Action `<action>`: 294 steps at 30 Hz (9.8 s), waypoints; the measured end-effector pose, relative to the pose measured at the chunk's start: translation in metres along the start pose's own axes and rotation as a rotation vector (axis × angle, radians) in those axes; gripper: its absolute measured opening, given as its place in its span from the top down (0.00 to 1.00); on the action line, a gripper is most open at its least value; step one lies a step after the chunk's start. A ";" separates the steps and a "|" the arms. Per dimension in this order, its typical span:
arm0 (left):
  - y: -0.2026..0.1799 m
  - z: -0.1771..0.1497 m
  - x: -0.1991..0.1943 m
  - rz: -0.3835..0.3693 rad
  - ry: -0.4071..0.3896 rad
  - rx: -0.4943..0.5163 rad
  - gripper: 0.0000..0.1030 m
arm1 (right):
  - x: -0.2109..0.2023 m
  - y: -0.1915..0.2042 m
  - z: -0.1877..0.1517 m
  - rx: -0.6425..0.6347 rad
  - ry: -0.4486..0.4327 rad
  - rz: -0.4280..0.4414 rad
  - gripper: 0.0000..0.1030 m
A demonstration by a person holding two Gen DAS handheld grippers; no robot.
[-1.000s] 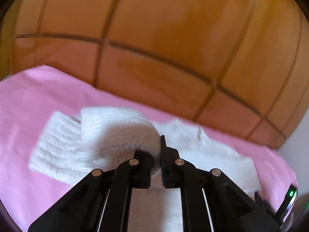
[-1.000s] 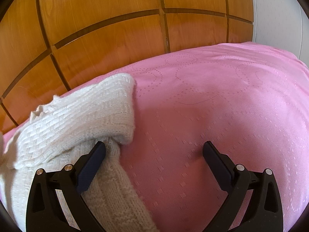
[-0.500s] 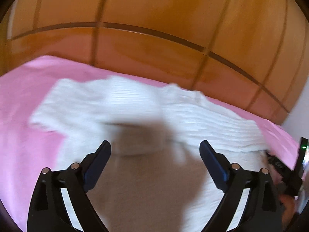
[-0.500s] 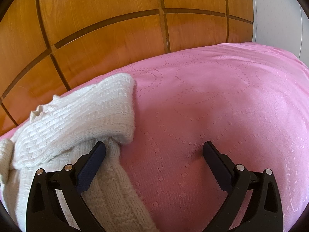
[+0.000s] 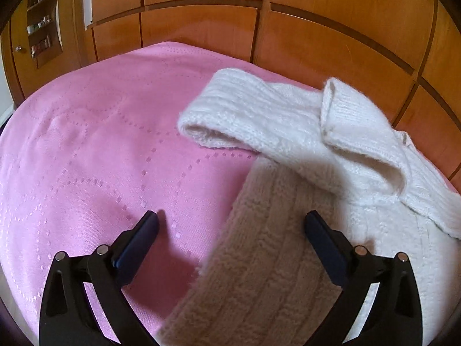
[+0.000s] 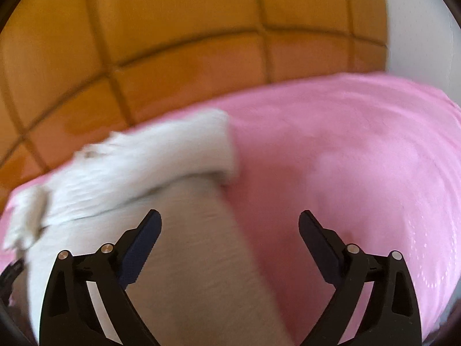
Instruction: Fold small clothes
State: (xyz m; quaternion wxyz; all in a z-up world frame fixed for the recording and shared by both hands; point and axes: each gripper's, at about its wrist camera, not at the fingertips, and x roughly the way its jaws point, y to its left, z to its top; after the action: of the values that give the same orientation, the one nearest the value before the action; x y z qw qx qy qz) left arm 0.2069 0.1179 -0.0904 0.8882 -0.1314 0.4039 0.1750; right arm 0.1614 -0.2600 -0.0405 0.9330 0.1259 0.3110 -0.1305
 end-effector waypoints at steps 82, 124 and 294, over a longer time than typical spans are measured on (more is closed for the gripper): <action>-0.003 0.020 -0.027 -0.057 -0.114 -0.085 0.02 | 0.099 0.080 0.018 0.151 0.165 0.471 0.93; 0.010 -0.001 -0.008 -0.085 0.015 0.041 0.02 | 0.096 0.077 0.016 0.164 0.152 0.493 0.91; 0.113 -0.011 -0.192 -1.342 -0.036 -0.095 0.89 | -0.154 -0.087 0.000 0.133 0.049 1.305 0.93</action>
State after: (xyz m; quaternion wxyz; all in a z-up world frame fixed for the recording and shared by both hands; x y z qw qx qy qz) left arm 0.0349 0.1762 0.0384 0.8044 -0.3899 0.2118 -0.3951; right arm 0.0143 -0.3160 0.0401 0.8035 0.3490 0.1831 0.4462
